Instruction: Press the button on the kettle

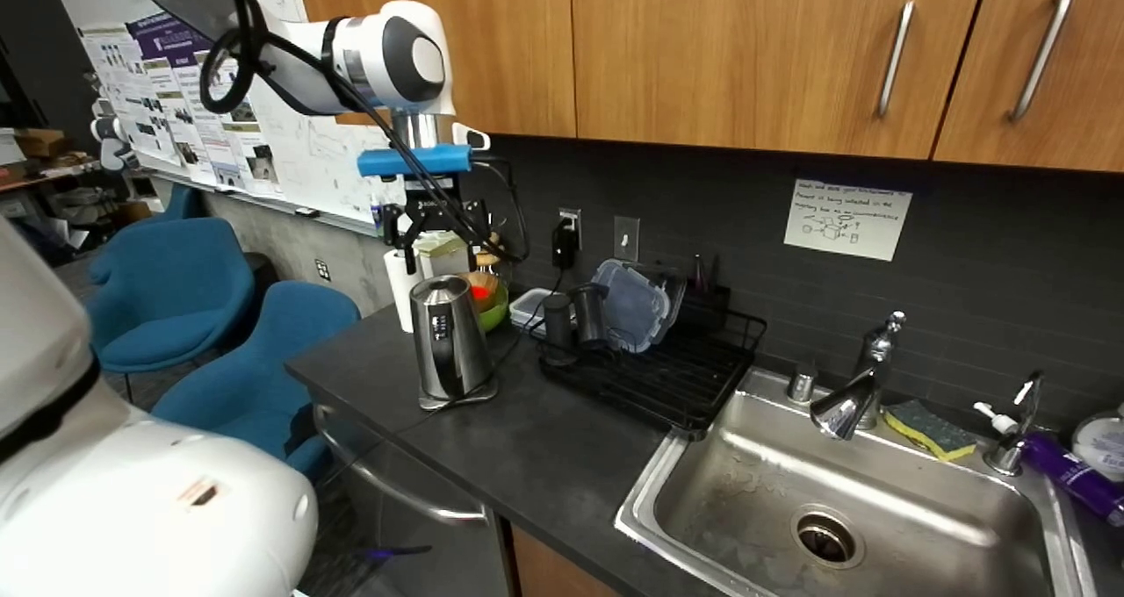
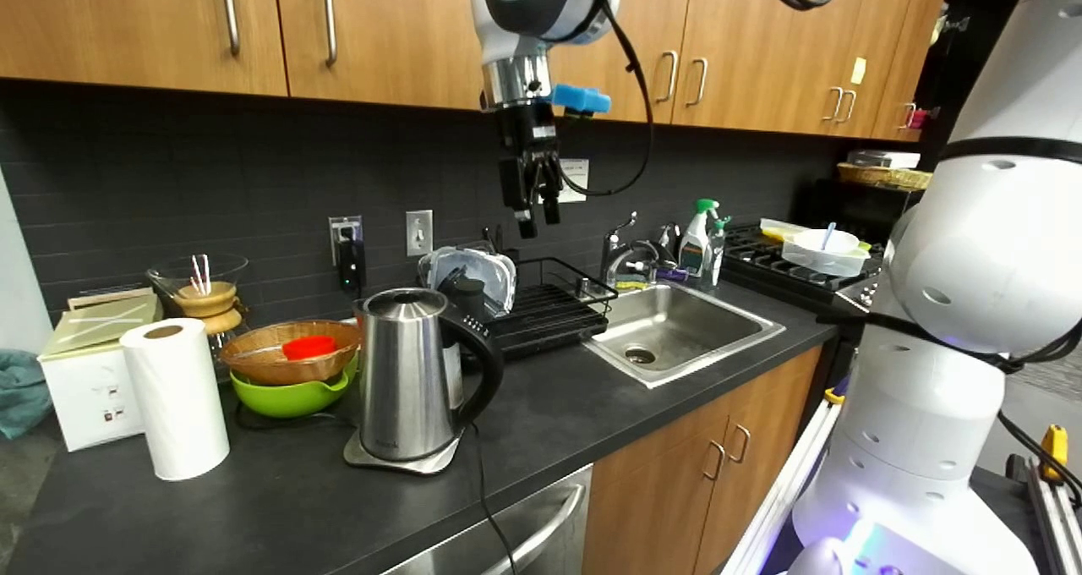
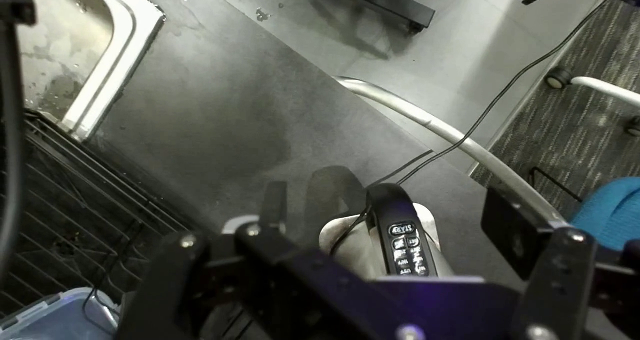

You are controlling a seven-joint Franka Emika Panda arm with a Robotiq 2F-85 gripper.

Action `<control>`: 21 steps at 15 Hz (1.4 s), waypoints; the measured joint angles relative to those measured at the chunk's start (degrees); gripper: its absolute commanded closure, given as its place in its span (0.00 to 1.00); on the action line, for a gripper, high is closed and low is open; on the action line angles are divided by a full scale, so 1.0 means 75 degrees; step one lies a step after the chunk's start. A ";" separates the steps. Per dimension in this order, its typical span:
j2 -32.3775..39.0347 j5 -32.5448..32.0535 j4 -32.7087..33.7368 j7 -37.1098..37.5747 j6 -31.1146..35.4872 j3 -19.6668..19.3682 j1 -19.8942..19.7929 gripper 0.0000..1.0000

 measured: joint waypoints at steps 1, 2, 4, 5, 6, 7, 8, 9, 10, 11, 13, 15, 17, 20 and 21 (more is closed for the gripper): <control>0.0060 -0.0028 0.0018 -0.0003 0.0035 0.0000 0.0001 0.00; 0.0114 -0.0045 0.0034 -0.0009 0.0054 0.0001 0.0002 0.00; 0.0196 -0.0088 0.0057 -0.0016 0.0071 0.0008 0.0008 0.25; 0.0236 -0.0126 0.0065 -0.0016 0.0073 0.0014 0.0014 0.26; 0.0275 -0.0171 0.0070 -0.0016 0.0074 0.0022 0.0028 0.32; 0.0319 -0.0233 0.0078 -0.0016 0.0074 0.0040 0.0040 0.39; 0.0369 -0.0305 0.0093 -0.0015 0.0073 0.0067 0.0051 0.46; 0.0428 -0.0388 0.0117 -0.0014 0.0068 0.0094 0.0072 0.56; 0.0492 -0.0465 0.0150 -0.0014 0.0061 0.0127 0.0089 0.62; 0.0558 -0.0538 0.0185 -0.0014 0.0054 0.0162 0.0109 0.72; 0.0695 -0.0661 0.0260 -0.0012 0.0034 0.0223 0.0151 0.85; 0.0856 -0.0763 0.0359 -0.0001 0.0006 0.0276 0.0205 1.00; 0.1007 -0.0825 0.0451 -0.0001 -0.0001 0.0309 0.0259 1.00; 0.1261 -0.0860 0.0622 -0.0002 0.0002 0.0372 0.0310 1.00; 0.1355 -0.0861 0.0691 -0.0002 0.0005 0.0388 0.0329 1.00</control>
